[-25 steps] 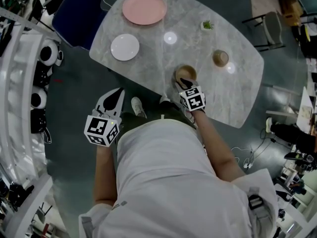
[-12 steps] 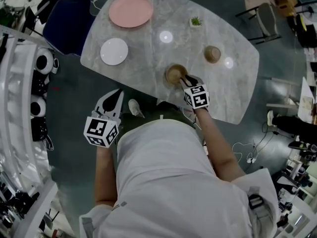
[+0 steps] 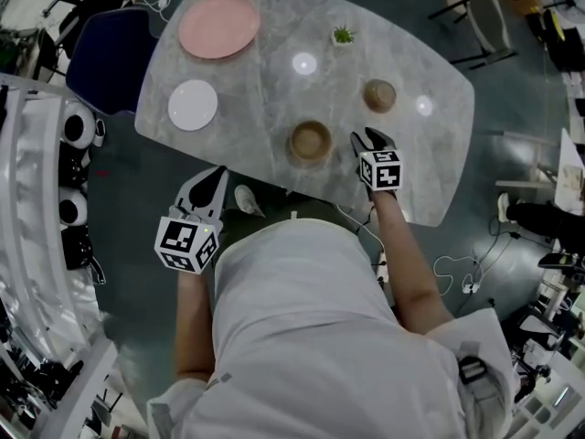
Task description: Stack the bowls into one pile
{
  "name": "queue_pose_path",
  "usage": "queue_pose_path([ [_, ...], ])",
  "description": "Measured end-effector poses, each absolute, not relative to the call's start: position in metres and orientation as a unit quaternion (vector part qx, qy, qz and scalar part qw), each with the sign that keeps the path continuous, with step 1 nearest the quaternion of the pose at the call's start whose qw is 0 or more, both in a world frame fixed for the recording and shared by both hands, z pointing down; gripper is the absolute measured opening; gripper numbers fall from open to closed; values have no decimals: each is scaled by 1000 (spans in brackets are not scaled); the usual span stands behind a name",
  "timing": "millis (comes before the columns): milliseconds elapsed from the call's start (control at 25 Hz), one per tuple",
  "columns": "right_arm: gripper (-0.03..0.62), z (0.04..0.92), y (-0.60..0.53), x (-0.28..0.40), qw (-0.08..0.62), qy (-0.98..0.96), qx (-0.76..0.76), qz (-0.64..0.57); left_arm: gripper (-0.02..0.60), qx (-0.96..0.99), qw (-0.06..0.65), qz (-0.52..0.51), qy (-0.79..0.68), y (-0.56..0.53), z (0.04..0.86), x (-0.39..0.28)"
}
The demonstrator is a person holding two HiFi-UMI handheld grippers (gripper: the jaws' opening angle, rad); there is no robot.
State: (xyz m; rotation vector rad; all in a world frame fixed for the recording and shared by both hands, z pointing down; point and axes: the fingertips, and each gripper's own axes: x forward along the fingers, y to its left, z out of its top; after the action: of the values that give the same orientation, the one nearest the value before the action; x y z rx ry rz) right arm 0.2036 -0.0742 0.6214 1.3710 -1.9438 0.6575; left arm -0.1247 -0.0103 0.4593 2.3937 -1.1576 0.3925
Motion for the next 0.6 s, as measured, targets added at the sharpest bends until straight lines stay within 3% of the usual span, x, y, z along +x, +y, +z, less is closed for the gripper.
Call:
queue_pose_path([
  [200,188,623,-91,241,313,-734,544,261,0,868,226,159,-413,-19,460,-100],
  [600,292,641,-128,295,278,-725,564,283,0,860,230,198,-410,-25,467,-65],
])
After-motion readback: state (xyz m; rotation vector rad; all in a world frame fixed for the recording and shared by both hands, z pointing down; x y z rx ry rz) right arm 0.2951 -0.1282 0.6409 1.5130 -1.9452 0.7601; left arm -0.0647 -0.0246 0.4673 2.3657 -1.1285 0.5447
